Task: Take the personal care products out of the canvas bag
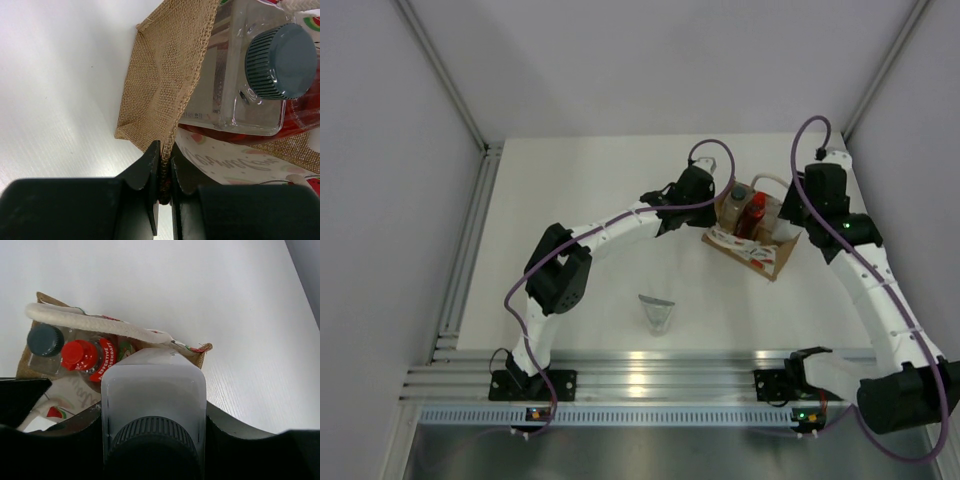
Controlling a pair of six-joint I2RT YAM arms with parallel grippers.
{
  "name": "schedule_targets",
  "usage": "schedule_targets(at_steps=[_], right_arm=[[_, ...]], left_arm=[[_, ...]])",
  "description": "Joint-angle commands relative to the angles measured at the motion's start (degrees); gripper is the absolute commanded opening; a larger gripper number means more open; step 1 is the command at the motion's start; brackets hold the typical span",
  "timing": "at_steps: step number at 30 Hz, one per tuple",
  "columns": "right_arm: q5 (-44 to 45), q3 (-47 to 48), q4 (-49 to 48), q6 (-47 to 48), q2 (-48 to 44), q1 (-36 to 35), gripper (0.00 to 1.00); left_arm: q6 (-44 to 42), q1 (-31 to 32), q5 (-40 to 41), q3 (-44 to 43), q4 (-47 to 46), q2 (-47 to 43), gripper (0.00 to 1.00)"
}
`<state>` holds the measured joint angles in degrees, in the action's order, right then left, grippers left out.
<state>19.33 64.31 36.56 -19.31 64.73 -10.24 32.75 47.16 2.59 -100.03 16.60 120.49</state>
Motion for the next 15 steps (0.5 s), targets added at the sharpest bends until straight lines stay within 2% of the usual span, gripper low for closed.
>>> schedule_targets(at_steps=[1, 8, 15], right_arm=[[0.89, 6.96, -0.53, 2.17, -5.48, 0.92, 0.00], [-7.98, 11.88, 3.17, 4.89, -9.70, -0.30, 0.00], [-17.91, 12.15, 3.87, 8.84, -13.31, -4.25, 0.00]], left_arm=[[-0.41, -0.40, 0.40, -0.34, 0.80, -3.85, 0.00], [-0.50, -0.40, 0.93, -0.34, 0.80, -3.94, 0.00], [-0.15, -0.40, 0.49, -0.43, 0.80, -3.77, 0.00]])
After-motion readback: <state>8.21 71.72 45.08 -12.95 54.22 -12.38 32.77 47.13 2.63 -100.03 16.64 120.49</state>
